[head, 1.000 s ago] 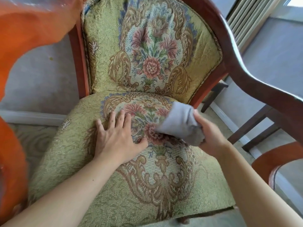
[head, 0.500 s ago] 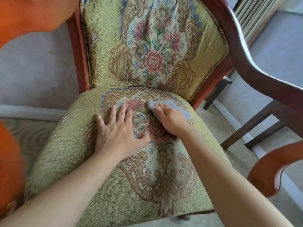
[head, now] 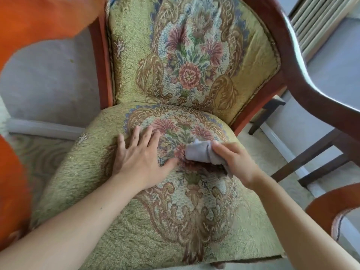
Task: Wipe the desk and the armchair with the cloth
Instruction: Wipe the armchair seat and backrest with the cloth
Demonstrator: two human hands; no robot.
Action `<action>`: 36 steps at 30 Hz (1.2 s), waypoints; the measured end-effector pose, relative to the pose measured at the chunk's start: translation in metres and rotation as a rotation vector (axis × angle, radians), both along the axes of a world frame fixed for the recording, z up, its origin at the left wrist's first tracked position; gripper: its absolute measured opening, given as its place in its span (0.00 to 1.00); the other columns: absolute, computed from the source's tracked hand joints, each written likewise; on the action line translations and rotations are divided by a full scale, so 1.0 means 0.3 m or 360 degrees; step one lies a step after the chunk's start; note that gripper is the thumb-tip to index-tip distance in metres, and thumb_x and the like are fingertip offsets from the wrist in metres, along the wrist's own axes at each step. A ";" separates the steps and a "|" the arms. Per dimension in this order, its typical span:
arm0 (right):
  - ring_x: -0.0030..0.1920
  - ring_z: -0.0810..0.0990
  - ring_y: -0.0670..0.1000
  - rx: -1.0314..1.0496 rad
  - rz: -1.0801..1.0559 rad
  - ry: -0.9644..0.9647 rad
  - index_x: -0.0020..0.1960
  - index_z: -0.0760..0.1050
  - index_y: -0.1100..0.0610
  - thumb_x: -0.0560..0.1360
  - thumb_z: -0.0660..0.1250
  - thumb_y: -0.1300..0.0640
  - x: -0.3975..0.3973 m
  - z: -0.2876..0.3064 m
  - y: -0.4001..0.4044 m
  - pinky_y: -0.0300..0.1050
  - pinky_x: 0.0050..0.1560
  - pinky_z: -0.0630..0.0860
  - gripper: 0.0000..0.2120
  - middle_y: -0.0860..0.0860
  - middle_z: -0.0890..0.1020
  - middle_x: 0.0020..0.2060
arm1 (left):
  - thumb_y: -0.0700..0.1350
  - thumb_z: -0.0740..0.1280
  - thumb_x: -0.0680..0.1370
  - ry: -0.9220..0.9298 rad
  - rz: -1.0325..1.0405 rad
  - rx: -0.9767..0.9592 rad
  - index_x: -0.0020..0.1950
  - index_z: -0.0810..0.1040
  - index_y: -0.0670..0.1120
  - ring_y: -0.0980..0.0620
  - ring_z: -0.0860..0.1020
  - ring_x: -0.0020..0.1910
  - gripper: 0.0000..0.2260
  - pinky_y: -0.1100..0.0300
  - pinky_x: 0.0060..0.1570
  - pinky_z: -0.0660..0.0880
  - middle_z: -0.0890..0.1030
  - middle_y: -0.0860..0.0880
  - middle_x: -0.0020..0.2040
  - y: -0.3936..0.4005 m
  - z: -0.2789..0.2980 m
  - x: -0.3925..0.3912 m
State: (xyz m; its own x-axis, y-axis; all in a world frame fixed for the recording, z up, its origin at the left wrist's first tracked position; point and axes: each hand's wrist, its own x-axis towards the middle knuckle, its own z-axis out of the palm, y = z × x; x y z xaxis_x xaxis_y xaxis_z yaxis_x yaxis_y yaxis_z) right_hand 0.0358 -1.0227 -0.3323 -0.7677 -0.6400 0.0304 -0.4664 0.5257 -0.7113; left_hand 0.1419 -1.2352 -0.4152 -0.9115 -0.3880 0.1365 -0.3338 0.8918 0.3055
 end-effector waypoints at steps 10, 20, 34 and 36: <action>0.33 0.71 0.46 -0.0333 -0.0785 0.0537 0.37 0.67 0.52 0.82 0.51 0.41 -0.306 0.075 -0.072 0.48 0.35 0.66 0.21 0.44 0.71 0.29 | 0.72 0.43 0.77 -0.0149 0.0031 0.0046 0.80 0.33 0.62 0.47 0.29 0.79 0.36 0.45 0.78 0.33 0.31 0.51 0.80 -0.021 0.048 -0.142; 0.46 0.77 0.38 -0.0027 -0.0273 -0.0427 0.44 0.78 0.43 0.83 0.51 0.41 -0.121 0.052 -0.062 0.46 0.49 0.72 0.20 0.36 0.81 0.44 | 0.71 0.38 0.77 -0.0304 0.0058 0.0075 0.80 0.33 0.63 0.50 0.28 0.78 0.33 0.48 0.78 0.34 0.28 0.52 0.80 0.037 0.418 -0.280; 0.37 0.74 0.45 -0.0991 -0.0990 -0.0709 0.37 0.76 0.47 0.82 0.55 0.41 -0.531 0.885 -0.281 0.46 0.41 0.70 0.20 0.41 0.77 0.32 | 0.80 0.40 0.73 -0.0081 0.0279 0.0013 0.82 0.38 0.60 0.51 0.31 0.79 0.43 0.51 0.78 0.37 0.32 0.51 0.81 -0.189 1.081 -0.508; 0.33 0.72 0.44 -0.1054 -0.1090 -0.0626 0.35 0.74 0.47 0.82 0.55 0.42 -0.548 0.925 -0.312 0.43 0.37 0.70 0.21 0.39 0.75 0.28 | 0.81 0.39 0.71 -0.0121 0.0258 -0.0008 0.82 0.36 0.60 0.51 0.29 0.78 0.45 0.52 0.77 0.35 0.31 0.51 0.81 -0.212 1.097 -0.545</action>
State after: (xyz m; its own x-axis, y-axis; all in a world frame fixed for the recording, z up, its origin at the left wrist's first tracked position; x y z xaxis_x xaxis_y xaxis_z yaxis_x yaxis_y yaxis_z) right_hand -0.1285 -1.1164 -0.0547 -0.9934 -0.0078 -0.1145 0.1142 0.0381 -0.9927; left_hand -0.0217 -1.2989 -0.0860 -0.8449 -0.5301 0.0718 -0.4953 0.8258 0.2697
